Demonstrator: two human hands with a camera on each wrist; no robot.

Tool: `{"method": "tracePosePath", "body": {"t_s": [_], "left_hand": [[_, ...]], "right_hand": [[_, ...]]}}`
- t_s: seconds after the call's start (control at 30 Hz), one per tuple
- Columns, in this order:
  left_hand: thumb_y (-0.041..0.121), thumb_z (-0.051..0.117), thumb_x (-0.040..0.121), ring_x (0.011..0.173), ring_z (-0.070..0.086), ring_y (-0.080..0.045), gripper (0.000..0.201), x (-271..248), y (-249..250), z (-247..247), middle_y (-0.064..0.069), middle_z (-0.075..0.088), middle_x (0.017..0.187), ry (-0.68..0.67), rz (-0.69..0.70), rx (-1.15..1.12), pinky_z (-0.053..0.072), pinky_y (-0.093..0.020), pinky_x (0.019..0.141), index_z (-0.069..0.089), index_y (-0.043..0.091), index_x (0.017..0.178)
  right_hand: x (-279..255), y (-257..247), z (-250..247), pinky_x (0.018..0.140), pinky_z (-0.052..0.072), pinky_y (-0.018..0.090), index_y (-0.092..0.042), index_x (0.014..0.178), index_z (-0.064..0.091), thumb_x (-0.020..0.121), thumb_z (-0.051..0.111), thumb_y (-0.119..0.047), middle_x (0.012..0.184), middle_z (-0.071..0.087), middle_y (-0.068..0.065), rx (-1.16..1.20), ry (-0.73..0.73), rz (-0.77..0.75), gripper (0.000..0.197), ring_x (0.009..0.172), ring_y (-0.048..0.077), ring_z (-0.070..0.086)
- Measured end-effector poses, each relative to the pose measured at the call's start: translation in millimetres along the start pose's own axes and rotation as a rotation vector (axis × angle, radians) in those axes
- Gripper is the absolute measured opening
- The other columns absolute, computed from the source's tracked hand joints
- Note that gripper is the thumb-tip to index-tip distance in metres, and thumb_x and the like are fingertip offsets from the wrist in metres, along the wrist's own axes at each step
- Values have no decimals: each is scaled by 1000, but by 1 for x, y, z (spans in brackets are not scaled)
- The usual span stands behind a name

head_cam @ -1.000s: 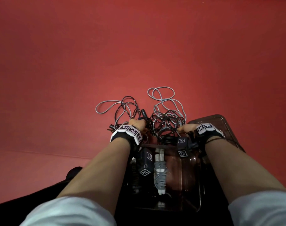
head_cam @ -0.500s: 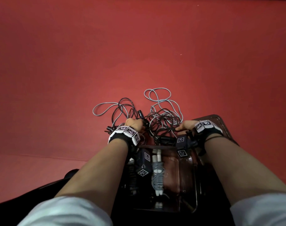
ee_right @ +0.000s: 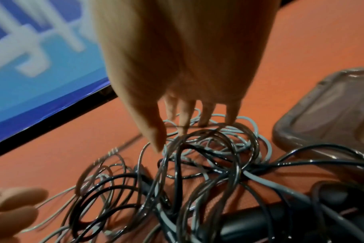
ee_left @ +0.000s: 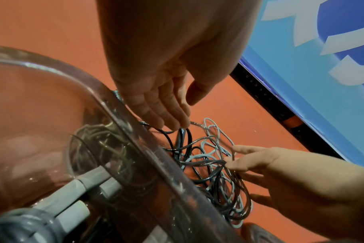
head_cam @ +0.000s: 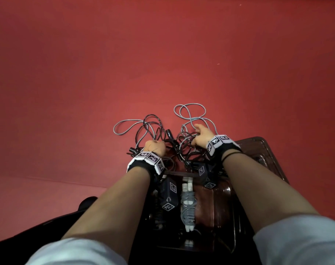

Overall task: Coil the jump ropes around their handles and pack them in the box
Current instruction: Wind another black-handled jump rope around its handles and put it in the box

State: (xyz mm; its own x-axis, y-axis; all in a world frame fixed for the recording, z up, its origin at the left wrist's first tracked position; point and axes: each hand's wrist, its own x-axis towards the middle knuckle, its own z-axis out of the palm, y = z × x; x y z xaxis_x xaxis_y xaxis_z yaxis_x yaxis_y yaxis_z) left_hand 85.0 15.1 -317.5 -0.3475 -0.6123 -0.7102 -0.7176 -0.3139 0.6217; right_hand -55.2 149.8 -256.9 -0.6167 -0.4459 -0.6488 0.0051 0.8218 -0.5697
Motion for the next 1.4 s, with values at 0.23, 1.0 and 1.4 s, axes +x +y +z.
{"method": "tracePosePath", "body": {"t_s": [0.23, 1.0, 1.4], "left_hand": [[15, 54, 87, 97, 69, -37, 25, -28, 15, -17, -22, 72, 101, 46, 42, 36, 56, -49, 90, 70, 0, 99], [32, 81, 78, 128, 50, -29, 88, -235, 155, -98, -13, 47, 144, -27, 562, 470, 41, -36, 106, 30, 16, 148], [36, 78, 77, 125, 52, -19, 70, -276, 159, -87, -9, 54, 139, -384, 781, 522, 42, -38, 108, 50, 17, 138]], "right_hand": [[-3, -8, 4, 68, 48, 28, -18, 66, 64, 78, 72, -45, 71, 64, 2, -350, 22, -56, 30, 74, 25, 63], [-261, -175, -127, 43, 22, 21, -21, 49, 52, 84, 64, -8, 39, 37, -15, 358, 309, -855, 39, 38, 5, 28], [-332, -180, -136, 46, 15, 26, -18, 53, 42, 87, 57, -9, 48, 28, -2, 823, 284, -1009, 38, 35, 10, 22]]}}
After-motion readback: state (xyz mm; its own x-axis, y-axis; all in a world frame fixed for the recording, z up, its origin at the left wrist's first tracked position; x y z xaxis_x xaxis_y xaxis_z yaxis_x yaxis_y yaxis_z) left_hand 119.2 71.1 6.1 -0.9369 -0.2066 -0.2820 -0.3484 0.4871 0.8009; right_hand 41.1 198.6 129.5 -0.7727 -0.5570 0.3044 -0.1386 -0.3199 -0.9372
